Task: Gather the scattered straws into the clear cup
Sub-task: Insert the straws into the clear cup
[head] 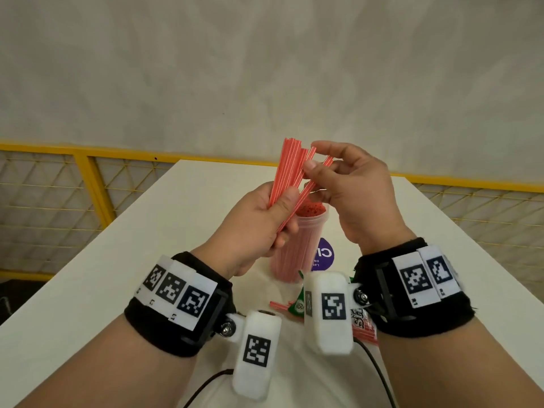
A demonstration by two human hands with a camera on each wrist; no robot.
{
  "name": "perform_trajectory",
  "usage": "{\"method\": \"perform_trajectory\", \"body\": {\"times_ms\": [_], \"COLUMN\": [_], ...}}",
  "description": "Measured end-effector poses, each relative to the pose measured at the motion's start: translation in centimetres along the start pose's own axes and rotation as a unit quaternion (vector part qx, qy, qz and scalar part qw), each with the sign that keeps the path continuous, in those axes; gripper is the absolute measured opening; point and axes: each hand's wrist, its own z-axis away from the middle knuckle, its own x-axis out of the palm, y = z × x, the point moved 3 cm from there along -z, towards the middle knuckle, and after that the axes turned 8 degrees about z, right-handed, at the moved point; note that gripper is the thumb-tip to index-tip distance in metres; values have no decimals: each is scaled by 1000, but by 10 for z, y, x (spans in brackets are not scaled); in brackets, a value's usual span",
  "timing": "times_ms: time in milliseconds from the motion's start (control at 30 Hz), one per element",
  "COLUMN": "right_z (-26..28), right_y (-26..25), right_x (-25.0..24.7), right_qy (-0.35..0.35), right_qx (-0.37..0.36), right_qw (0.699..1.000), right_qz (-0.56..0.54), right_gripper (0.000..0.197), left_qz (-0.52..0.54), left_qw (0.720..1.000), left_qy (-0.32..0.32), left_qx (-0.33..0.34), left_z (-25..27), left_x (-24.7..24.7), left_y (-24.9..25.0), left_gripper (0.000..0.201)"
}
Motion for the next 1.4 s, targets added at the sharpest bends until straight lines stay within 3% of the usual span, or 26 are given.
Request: {"method": "perform_trajectory", "body": {"times_ms": [300, 400, 567, 667, 867, 1233, 1400], "right_z": [1, 0, -4, -5, -3, -2, -1], "right_y": [10, 12, 10, 11, 19, 18, 14], "right_x": [-1, -4, -22, -30, -22, -21, -18], "right_qy": [2, 21, 155, 217, 219, 196, 183], "right_qx": [20, 15, -28, -60, -89, -115, -146], "right_qw": [999, 998, 982, 970, 971, 974, 971], "right_qz": [-35, -54, -103, -90, -25, 5, 52], "right_gripper": [25, 23, 23, 25, 28, 27, 29], "left_qz": [-32, -63, -203, -257, -318, -265, -241], "left_qw": [999, 996, 962, 948, 940, 954, 962], "left_qy": [23, 57, 159, 143, 43, 59, 63], "left_qx": [13, 25, 94, 124, 115, 127, 115], "left_z": [0, -2, -5, -6, -7, -8, -9], "left_x": [0, -4, -13, -10, -6, -11, -12], "left_y": [-2, -2, -1, -3, -12, -11, -10], "left_gripper": [18, 18, 20, 21, 34, 18, 24]}}
